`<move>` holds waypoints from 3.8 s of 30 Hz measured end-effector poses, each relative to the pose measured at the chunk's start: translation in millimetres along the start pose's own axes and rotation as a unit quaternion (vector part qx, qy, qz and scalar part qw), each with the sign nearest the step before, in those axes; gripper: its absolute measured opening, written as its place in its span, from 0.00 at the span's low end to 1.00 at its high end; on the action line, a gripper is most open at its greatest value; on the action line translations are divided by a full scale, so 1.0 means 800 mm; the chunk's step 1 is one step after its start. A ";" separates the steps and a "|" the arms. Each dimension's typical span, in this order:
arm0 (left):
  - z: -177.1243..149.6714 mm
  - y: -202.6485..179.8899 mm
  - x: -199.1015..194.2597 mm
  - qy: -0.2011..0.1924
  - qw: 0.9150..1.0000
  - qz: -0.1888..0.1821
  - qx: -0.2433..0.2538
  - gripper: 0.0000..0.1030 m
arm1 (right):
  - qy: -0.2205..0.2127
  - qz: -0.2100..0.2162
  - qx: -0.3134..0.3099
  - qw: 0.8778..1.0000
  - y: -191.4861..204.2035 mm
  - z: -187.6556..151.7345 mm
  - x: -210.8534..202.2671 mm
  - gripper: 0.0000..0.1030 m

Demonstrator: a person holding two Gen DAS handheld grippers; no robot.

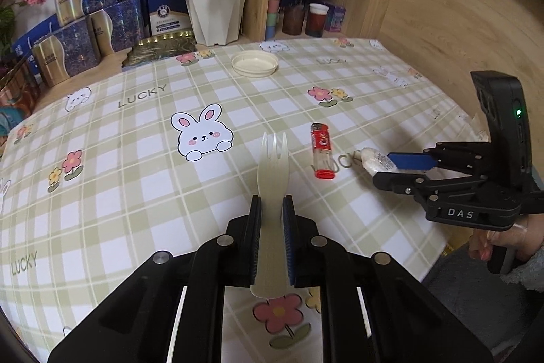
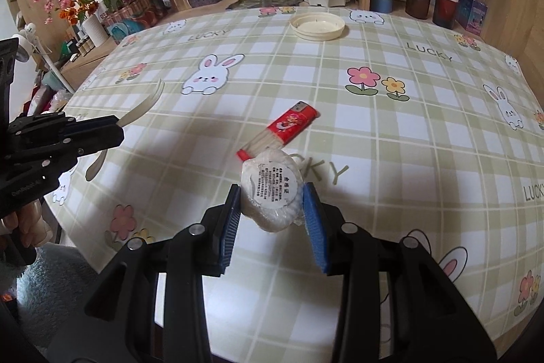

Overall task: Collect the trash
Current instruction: 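Carry the round packet and white fork with both tools over the bin, then open the right tool to drop the packet while the left tool drops the fork, then move both open tools back over the table toward the red lighter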

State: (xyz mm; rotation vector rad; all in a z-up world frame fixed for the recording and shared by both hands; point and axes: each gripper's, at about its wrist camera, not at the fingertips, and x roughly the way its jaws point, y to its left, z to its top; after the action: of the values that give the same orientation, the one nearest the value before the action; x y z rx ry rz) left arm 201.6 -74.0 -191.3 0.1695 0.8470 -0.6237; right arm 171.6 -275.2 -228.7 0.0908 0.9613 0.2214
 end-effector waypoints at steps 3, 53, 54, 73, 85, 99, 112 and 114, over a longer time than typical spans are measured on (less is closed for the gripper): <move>-0.005 -0.003 -0.020 -0.010 1.000 -0.002 -0.007 0.12 | -0.004 0.003 -0.003 1.000 0.007 -0.005 -0.011 0.38; -0.188 -0.050 -0.165 -0.028 0.995 0.010 -0.093 0.12 | 0.161 0.080 -0.089 0.980 0.144 -0.212 0.009 0.39; -0.188 -0.050 -0.165 -0.027 0.995 0.009 -0.094 0.12 | 0.160 0.079 -0.091 0.980 0.146 -0.213 0.009 0.40; -0.213 -0.062 -0.120 0.038 0.994 -0.025 -0.099 0.12 | 0.003 0.027 -0.022 0.999 0.102 -0.158 -0.064 0.94; -0.220 -0.071 -0.096 0.071 0.992 -0.040 -0.093 0.13 | -0.043 -0.010 -0.003 0.999 0.082 -0.151 -0.077 0.94; -0.211 -0.036 -0.118 0.012 0.989 0.007 -0.145 0.79 | -0.044 -0.026 0.030 0.998 0.062 -0.158 -0.075 0.94; -0.167 -0.002 -0.127 -0.024 0.990 0.058 -0.123 0.84 | -0.045 -0.018 0.048 0.998 0.039 -0.134 -0.075 0.95; -0.156 0.000 -0.123 -0.027 0.991 0.061 -0.116 0.84 | -0.044 -0.016 0.053 0.997 0.031 -0.124 -0.075 0.94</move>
State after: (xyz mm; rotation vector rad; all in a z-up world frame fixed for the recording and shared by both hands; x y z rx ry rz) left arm 71.8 17.2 -200.6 -0.0066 0.8442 -0.4103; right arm 53.8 -266.3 -232.7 0.1799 0.8853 0.1353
